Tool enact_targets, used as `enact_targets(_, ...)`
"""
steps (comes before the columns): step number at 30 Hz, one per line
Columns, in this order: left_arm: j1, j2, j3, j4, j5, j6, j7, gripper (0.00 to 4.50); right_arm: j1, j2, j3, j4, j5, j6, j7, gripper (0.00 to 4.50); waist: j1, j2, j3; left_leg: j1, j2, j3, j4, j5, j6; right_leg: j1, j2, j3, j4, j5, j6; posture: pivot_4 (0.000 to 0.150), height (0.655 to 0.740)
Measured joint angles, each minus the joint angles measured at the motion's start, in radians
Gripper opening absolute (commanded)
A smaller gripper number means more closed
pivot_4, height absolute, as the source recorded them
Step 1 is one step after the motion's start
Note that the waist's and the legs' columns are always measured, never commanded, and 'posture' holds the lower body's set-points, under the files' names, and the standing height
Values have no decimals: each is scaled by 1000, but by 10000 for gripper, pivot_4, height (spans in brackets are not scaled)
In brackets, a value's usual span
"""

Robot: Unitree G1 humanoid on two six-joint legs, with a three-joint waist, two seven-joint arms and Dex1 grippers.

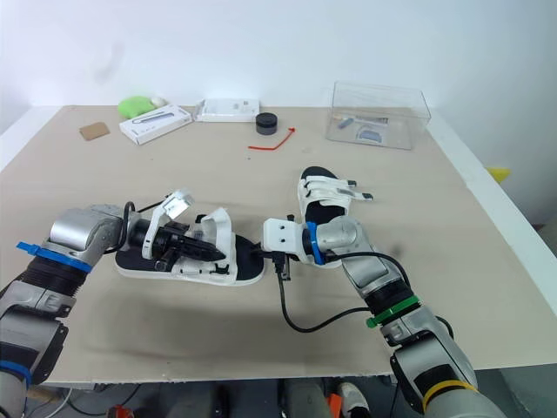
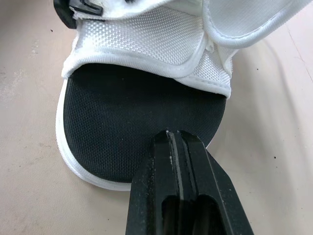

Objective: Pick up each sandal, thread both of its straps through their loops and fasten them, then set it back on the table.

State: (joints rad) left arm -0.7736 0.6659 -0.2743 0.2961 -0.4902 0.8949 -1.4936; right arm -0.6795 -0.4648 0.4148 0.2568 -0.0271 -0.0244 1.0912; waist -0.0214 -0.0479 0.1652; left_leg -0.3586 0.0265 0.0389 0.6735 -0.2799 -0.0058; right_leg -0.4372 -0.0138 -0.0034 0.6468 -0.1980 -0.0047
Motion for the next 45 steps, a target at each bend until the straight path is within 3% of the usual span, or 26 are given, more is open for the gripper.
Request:
enact_targets(20, 46, 48, -40, -107, 29, -83, -31, 395, -8, 3, 5, 15, 0, -9, 0, 0, 0, 1, 0, 1, 0, 0, 0, 0, 0, 0, 0, 0, 0, 0, 0, 1500, 7400)
enact_targets(25, 45, 50, -31, -123, -2, -23, -45, 14588, -10, 3, 5, 22, 0, -18, 2, 0, 0, 1, 0, 1, 0, 0, 0, 0, 0, 0, 0, 0, 0, 0, 0, 1500, 7400)
enact_targets(26, 45, 51, -30, -127, -3, -23, -47, 20222, -11, 3, 5, 22, 0, -18, 2, 0, 0, 1, 0, 1, 0, 0, 0, 0, 0, 0, 0, 0, 0, 0, 0, 1500, 7400)
enact_targets(31, 44, 54, -9, -140, -27, -15, -54, 20222, -11, 3, 5, 22, 0, -18, 2, 0, 0, 1, 0, 0, 0, 0, 0, 0, 0, 0, 1, 0, 0, 0, 0, 1500, 7400)
enact_targets(42, -1, -13, 50, -88, -24, -21, 76, 20222, -13, 1, 5, 23, -1, -22, 2, 0, 0, 1, 0, -1, 0, 0, 0, 0, 0, -1, 0, 0, 0, 0, 0, 1500, 7400)
enact_targets(45, -3, -24, 50, -72, -18, -38, 93, 11518, -14, 1, 5, 23, -4, -24, 2, 0, 0, 1, 0, -1, 0, 0, 0, 0, 0, -1, 0, 0, 0, 0, 0, 1500, 7400)
